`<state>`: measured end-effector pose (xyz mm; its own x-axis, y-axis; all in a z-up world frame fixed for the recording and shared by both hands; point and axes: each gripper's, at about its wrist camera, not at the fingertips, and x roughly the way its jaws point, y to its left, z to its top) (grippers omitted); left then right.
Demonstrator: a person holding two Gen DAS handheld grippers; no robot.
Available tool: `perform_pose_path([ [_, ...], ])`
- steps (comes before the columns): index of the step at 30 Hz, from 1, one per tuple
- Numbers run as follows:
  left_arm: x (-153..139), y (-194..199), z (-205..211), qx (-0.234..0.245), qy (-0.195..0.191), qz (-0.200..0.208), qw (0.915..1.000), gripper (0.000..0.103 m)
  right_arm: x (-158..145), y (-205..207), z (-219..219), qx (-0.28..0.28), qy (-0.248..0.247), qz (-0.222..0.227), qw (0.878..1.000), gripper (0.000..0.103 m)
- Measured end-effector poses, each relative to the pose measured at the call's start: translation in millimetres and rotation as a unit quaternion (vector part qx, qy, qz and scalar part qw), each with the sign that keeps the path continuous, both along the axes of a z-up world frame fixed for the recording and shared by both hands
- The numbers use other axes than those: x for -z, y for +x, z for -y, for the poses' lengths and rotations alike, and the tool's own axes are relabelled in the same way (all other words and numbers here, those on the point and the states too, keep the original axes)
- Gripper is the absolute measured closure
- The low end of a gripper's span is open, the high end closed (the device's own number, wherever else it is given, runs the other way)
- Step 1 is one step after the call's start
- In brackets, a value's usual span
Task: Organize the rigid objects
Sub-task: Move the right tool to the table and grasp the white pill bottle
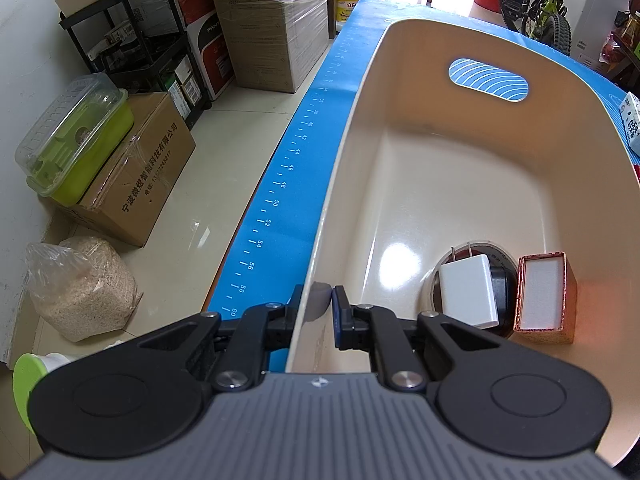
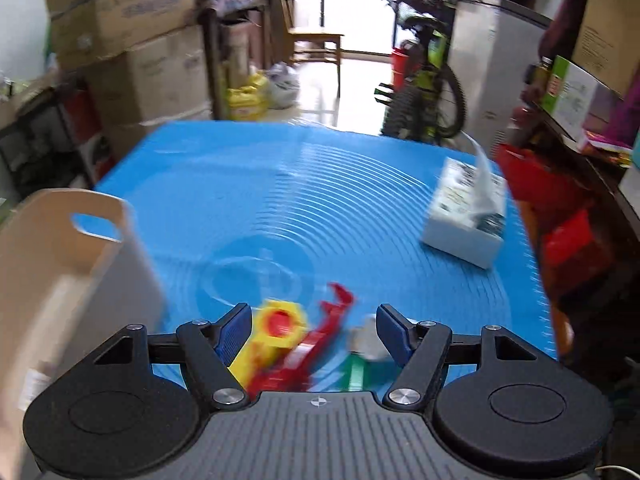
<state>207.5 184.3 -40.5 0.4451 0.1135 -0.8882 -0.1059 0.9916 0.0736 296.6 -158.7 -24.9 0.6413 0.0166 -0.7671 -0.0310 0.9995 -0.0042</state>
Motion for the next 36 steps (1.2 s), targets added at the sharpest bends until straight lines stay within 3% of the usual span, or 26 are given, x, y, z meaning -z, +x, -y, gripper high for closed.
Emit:
perform_pose_path([
  [5, 0, 0, 0, 0.0, 0.002, 0.0, 1.0, 0.088, 29, 9, 32, 0.029, 0.008, -0.039, 0.999, 0.028],
  [8, 0, -1, 0, 0.0, 0.002, 0.0, 1.0, 0.088, 42, 13, 46, 0.044, 0.001, -0.044, 0.998, 0.028],
  [20, 1, -1, -1, 0.0, 0.003, -0.001, 1.0, 0.087, 76, 29, 73, 0.072, 0.054, -0.058, 0.994, 0.028],
  [24, 1, -1, 0, 0.0, 0.004, -0.001, 1.0, 0.087, 78, 27, 75, 0.067, 0.067, -0.047, 0.994, 0.033],
  [36, 0, 0, 0, 0.0, 0.004, -0.001, 1.0, 0.087, 60, 4, 69, 0.052, 0.053, 0.001, 0.997, 0.033],
])
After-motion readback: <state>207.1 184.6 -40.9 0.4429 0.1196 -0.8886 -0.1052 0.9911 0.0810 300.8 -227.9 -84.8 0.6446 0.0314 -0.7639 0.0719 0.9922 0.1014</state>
